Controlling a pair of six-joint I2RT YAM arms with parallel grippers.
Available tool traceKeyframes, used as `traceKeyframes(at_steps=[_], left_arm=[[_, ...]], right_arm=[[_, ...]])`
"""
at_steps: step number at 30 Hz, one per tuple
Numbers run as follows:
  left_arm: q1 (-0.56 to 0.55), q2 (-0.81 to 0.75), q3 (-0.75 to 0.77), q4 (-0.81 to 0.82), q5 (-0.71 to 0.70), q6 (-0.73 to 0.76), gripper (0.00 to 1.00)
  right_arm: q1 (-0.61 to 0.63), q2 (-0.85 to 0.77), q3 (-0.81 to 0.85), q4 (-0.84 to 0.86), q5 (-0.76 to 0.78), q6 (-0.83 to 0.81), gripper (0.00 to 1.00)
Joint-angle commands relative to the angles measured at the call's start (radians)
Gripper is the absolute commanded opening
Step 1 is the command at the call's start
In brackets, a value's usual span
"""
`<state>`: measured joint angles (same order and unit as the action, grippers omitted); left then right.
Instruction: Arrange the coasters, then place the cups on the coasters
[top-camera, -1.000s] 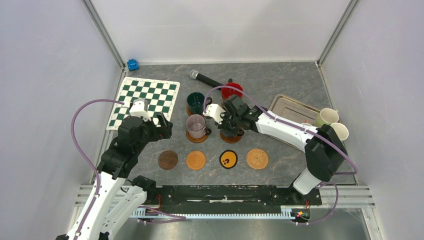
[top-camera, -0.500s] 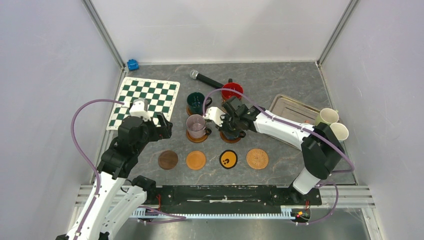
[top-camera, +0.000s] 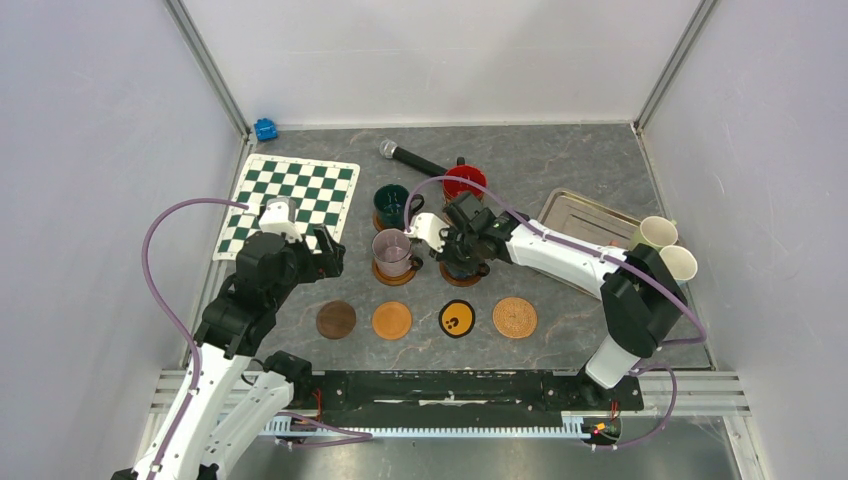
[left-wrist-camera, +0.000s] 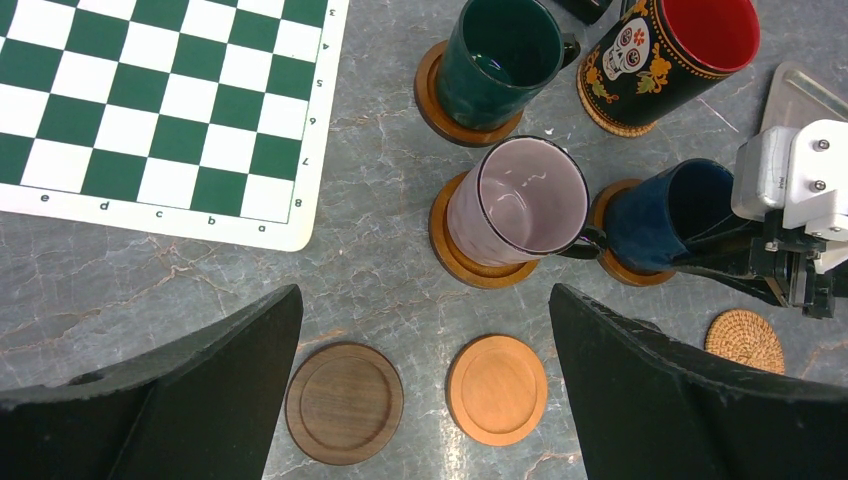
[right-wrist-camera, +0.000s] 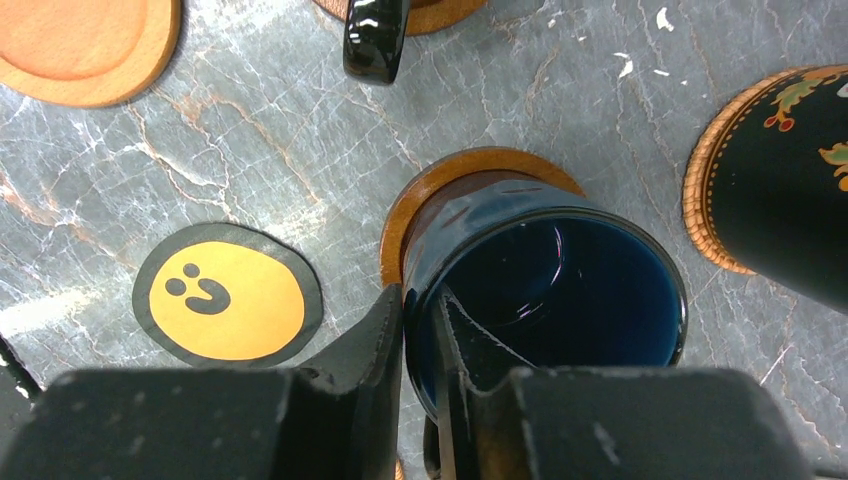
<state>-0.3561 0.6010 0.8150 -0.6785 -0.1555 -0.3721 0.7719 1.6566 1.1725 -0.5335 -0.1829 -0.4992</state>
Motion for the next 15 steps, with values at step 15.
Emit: traceKeyframes(at_steps=[15], left_arm=[[-0.006, 0.004, 0.002, 0.023, -0.004, 0.058, 1.00]], right_arm=[[0.001, -0.056, 0.153, -0.092, 0.064, 0.088, 0.29]])
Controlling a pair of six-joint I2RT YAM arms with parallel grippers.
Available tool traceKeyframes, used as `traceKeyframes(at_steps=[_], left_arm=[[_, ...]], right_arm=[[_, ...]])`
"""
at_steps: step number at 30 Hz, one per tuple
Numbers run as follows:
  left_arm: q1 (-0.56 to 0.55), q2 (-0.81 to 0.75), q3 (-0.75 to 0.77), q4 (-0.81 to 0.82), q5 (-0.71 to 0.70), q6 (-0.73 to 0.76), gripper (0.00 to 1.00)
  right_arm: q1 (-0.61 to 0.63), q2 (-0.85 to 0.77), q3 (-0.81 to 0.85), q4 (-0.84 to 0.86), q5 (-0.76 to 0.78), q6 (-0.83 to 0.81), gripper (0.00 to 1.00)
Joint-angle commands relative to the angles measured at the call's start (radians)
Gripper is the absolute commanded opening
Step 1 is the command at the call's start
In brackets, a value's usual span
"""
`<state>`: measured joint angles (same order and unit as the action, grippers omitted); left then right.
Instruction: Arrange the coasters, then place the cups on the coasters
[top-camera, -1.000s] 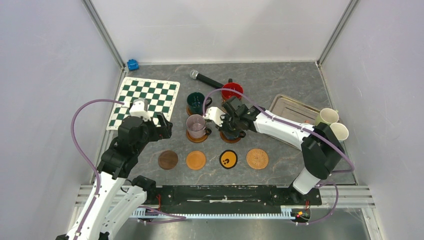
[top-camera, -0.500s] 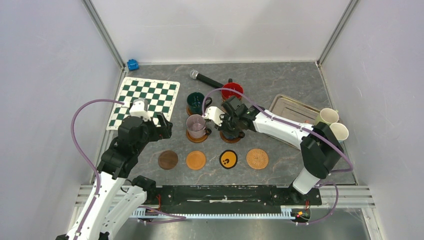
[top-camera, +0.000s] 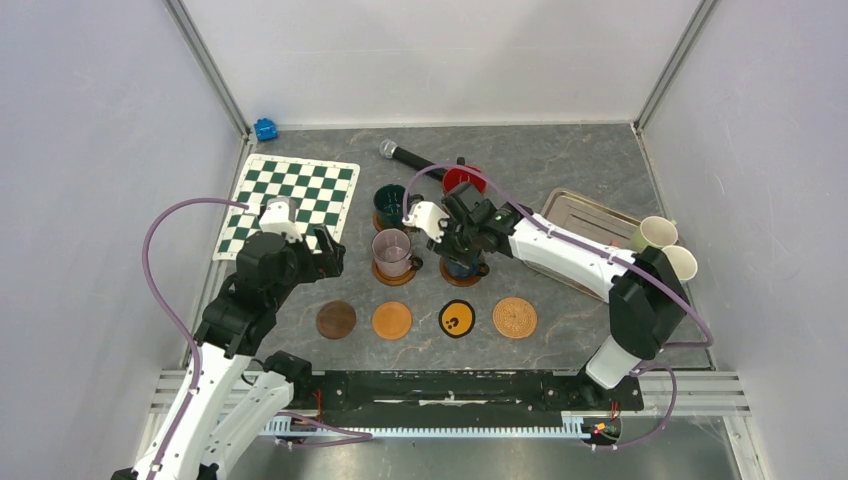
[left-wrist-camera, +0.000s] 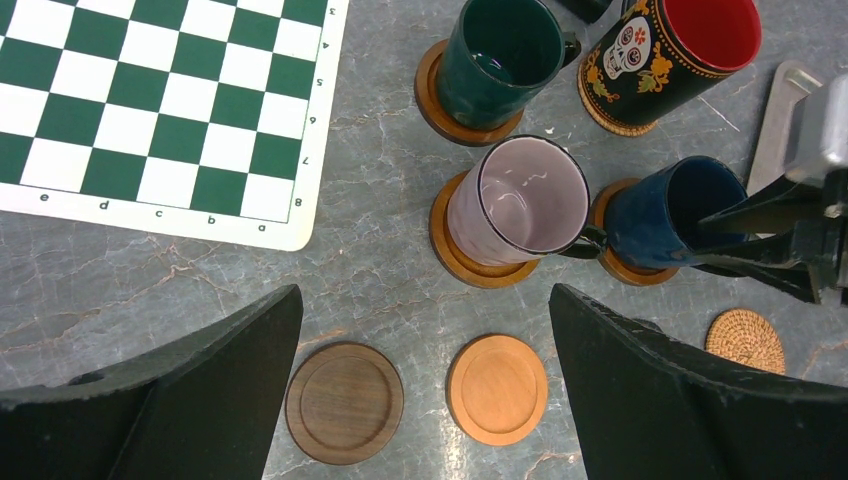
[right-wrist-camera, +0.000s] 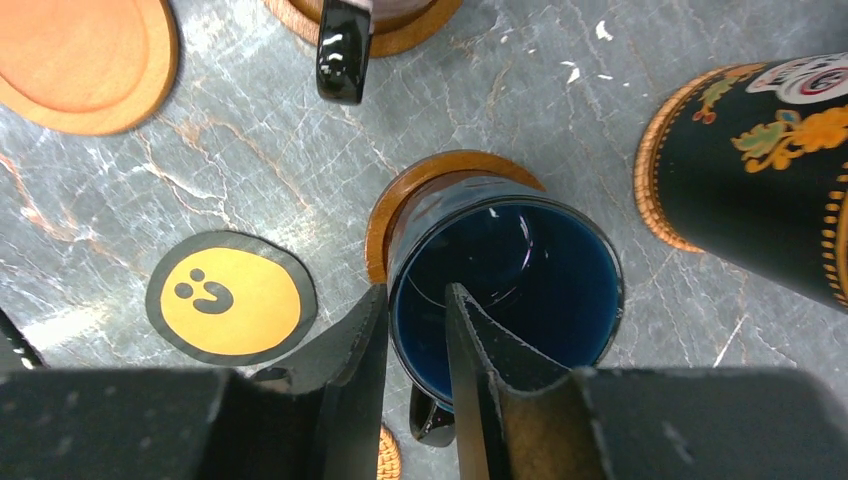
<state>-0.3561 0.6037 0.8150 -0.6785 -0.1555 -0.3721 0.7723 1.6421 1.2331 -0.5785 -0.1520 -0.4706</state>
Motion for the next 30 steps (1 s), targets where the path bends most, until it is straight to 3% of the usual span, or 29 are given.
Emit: traceKeyframes(at_steps=[1, 4, 13, 25, 30], left_arm=[[-0.006, 0.000, 0.004, 0.022, -0.003, 0.058, 1.00], [-0.005, -0.011, -0.002, 0.022, 0.004, 0.057, 1.00], [-0.006, -0.009, -0.003, 0.026, 0.040, 0.055, 1.00], [-0.013, -0.006, -0.004, 0.029, 0.059, 0.053, 1.00], [-0.016, -0.024, -0.008, 0.030, 0.058, 0.052, 1.00]], right_arm=[[0.000, -0.043, 0.104, -0.063, 0.030, 0.074, 0.30], [-0.001, -0.054, 0.145, -0.090, 0.044, 0.129, 0.29], [-0.086, -0.120, 0.188, -0.107, 0.272, 0.422, 0.29], [-0.290, -0.317, -0.062, -0.100, 0.618, 0.699, 0.26], [-0.344, -0.371, -0.164, -0.081, 0.670, 0.776, 0.26]])
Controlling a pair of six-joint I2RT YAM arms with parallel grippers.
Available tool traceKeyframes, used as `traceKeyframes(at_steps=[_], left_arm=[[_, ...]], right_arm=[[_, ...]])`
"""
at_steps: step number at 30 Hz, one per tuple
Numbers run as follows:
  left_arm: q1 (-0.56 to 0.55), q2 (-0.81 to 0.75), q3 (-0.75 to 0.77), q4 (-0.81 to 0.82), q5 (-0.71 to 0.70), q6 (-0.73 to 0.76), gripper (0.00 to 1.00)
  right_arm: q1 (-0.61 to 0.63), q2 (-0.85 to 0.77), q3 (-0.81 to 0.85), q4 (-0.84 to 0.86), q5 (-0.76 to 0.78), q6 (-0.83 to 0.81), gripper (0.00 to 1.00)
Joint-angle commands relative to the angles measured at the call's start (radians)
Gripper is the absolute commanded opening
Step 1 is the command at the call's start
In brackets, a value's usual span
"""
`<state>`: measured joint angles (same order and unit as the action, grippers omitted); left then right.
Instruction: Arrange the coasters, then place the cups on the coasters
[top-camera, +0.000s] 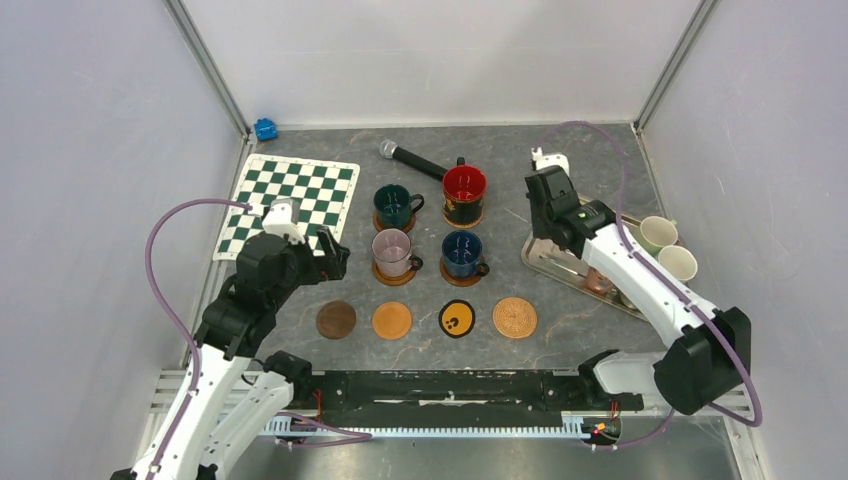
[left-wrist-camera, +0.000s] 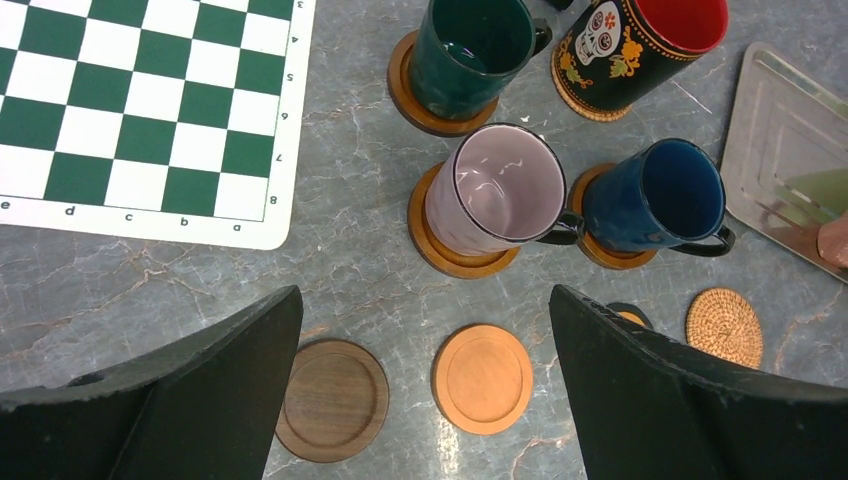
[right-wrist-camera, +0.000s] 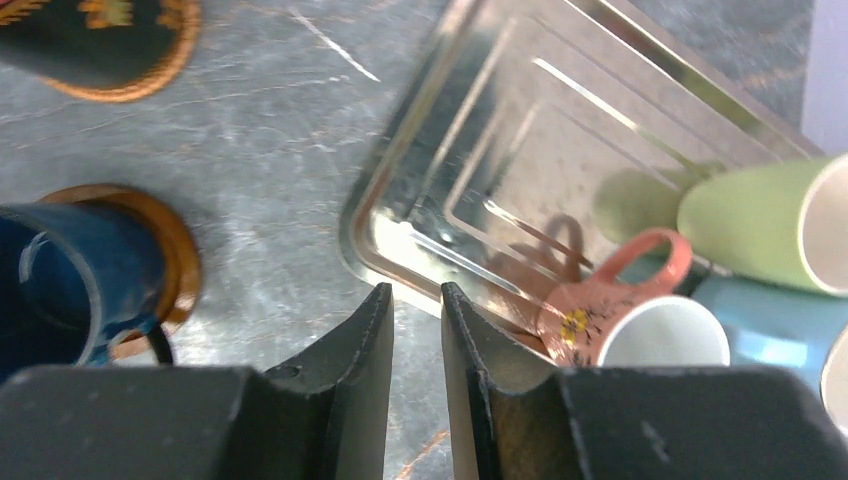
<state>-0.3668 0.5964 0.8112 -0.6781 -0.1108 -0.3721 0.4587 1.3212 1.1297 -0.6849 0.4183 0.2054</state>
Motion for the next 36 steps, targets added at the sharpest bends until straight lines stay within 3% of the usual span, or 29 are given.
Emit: traceKeyframes(at_steps=[1, 16, 25, 36], left_arm=[[-0.005, -0.017, -0.004, 0.029, 0.012, 0.052, 1.00], [-0.060, -0.034, -0.004, 0.028, -0.010, 0.056, 1.00], [-0.081, -0.038, -0.006, 0.028, -0.014, 0.056, 1.00], [-0.085, -0.033, -0.006, 0.026, -0.021, 0.058, 1.00]], right_arm=[[-0.041, -0.051, -0.073, 0.024, 0.111, 0.109, 0.26], [-0.269, -0.109, -0.172, 0.012, 0.189, 0.141, 0.33], [-0.340, -0.159, -0.255, 0.010, 0.145, 0.181, 0.39], [-0.366, -0.130, -0.316, 0.097, 0.058, 0.168, 0.39]])
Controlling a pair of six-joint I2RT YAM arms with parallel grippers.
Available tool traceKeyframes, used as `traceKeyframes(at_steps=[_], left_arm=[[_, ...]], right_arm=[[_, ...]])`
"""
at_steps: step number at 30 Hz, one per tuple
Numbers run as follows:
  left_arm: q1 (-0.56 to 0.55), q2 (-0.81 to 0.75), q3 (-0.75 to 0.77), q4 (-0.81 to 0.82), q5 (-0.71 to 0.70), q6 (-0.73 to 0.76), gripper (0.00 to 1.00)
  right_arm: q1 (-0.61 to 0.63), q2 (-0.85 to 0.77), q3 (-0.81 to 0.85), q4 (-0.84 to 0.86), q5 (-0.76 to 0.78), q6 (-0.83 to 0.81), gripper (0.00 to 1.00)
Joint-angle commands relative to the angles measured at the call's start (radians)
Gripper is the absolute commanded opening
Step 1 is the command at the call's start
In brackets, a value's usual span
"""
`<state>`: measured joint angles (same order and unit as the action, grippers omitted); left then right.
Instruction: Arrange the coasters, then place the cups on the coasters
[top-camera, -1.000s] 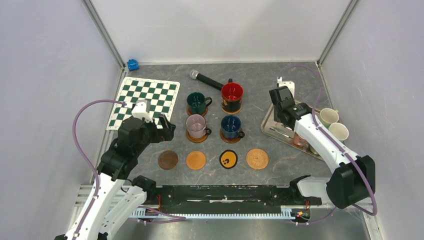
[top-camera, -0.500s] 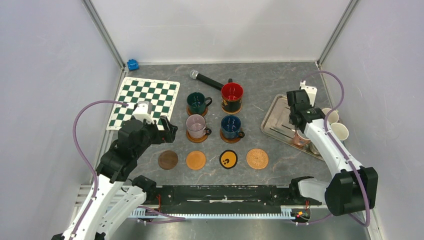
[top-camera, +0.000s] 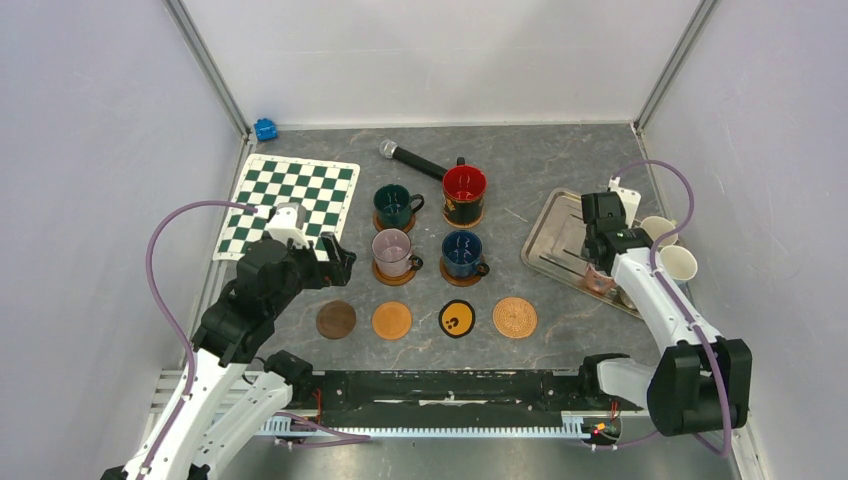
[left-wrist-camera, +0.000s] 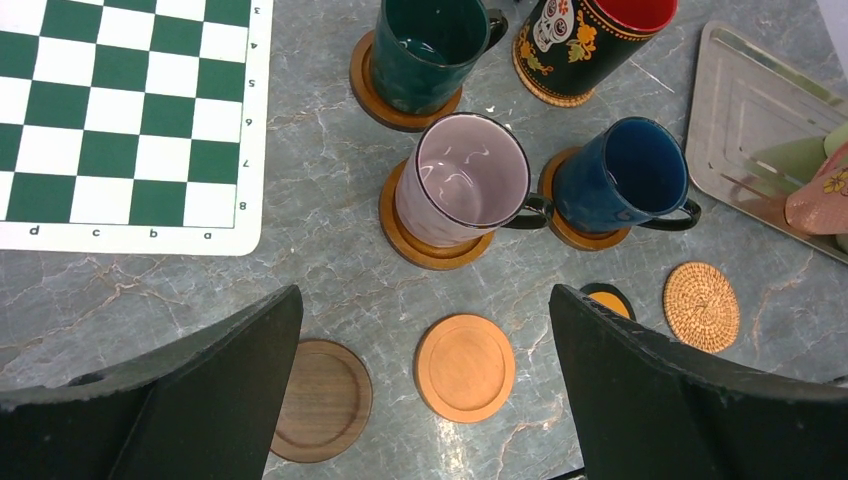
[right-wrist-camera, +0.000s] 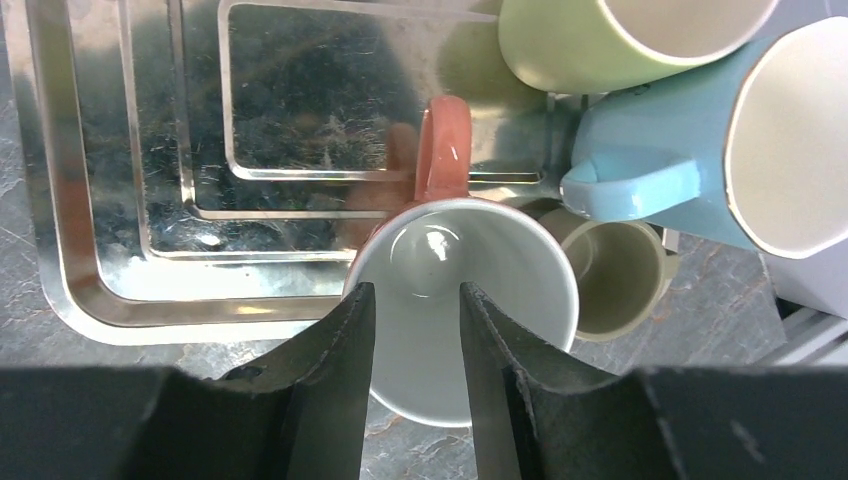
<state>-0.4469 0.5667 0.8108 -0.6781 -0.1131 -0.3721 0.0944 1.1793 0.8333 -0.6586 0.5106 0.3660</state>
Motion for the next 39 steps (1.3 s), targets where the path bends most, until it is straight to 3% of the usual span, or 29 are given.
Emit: traceKeyframes(at_steps=[1, 8, 11, 17, 27, 32, 39], left_arm=[[-0.005, -0.002, -0.005, 0.025, -0.021, 0.058, 1.00], [-0.005, 0.001, -0.007, 0.023, -0.022, 0.058, 1.00], [-0.004, -0.001, -0.007, 0.025, -0.021, 0.056, 1.00], [-0.004, 0.000, -0.007, 0.025, -0.018, 0.056, 1.00], [-0.005, 0.004, -0.007, 0.025, -0.017, 0.055, 1.00], [-0.006, 0.009, -0.009, 0.025, -0.013, 0.055, 1.00], [-0.006, 0.016, -0.008, 0.025, -0.013, 0.055, 1.00]], right_arm=[[-0.002, 0.016, -0.020, 0.071, -0.027, 0.004, 0.39], [-0.011, -0.004, 0.073, 0.019, 0.055, -0.019, 0.39], [-0.012, -0.028, 0.099, 0.020, 0.018, -0.016, 0.41], [-0.013, -0.035, 0.050, 0.051, -0.053, -0.027, 0.47], [-0.016, -0.018, -0.023, 0.089, -0.099, -0.034, 0.42], [-0.018, -0.029, -0.060, 0.116, -0.105, -0.053, 0.31], [-0.018, -0.057, -0.033, 0.118, -0.096, -0.116, 0.01]])
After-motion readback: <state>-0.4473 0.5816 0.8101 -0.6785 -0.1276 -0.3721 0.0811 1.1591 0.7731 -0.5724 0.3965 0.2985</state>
